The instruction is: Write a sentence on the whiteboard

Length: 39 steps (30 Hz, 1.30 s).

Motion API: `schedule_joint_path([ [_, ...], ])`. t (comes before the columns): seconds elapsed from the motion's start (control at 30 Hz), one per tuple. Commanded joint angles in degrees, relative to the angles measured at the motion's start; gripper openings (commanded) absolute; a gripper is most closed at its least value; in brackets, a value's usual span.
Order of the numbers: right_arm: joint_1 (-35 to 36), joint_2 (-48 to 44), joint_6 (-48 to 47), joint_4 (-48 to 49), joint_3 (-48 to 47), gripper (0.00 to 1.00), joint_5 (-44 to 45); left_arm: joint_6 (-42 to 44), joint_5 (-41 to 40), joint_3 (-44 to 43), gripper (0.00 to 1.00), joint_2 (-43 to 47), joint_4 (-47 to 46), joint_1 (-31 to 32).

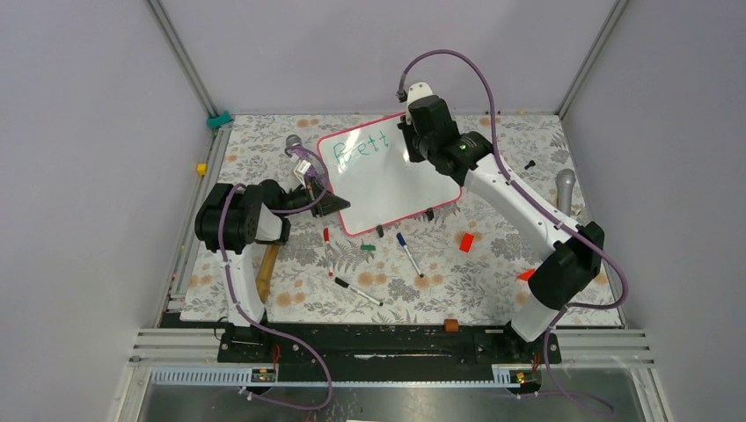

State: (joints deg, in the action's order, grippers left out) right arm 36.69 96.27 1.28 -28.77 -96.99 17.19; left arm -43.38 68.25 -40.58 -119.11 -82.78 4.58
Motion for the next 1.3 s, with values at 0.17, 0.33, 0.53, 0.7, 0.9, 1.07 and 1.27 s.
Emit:
schedule_joint_path([
  [0.17, 0.4, -2.1, -1.0, 2.6, 0.4, 0.0, 1.5, 9.0, 4.2, 1.6, 0.0, 0.6, 1.9, 0.3],
  [0.33, 0.4, -2.2, -1.0, 3.1, 0.8, 0.0, 1.6, 9.5, 6.6, 1.2, 0.0, 0.2, 1.5, -0.4],
  [0.53, 0.4, -1.8, -2.7, 3.9, 1.1, 0.0, 0.9, 12.1, 9.2, -1.0, 0.0, -0.1, 6.7, 0.0],
  [0.7, 0.4, -1.8, -2.7, 5.3, 2.2, 0.0, -1.2, 4.6, 13.0, -4.2, 0.0, -3.7, -0.5, 0.6],
  [0.9, 0.5, -0.8, -2.3, 5.4, 1.7, 0.0, -1.7, 4.2, 13.3, -4.8, 0.0, -3.9, -0.5, 0.8],
  [1.07, 0.6, -0.2, -2.1, 5.4, 1.3, 0.0, -1.8, 3.8, 13.7, -5.0, 0.0, -4.1, -0.5, 0.9],
  [1.27, 1.0, 1.3, -2.1, 5.0, -0.7, 0.0, -1.3, 4.0, 13.9, -5.0, 0.0, -4.0, -0.6, 0.9],
])
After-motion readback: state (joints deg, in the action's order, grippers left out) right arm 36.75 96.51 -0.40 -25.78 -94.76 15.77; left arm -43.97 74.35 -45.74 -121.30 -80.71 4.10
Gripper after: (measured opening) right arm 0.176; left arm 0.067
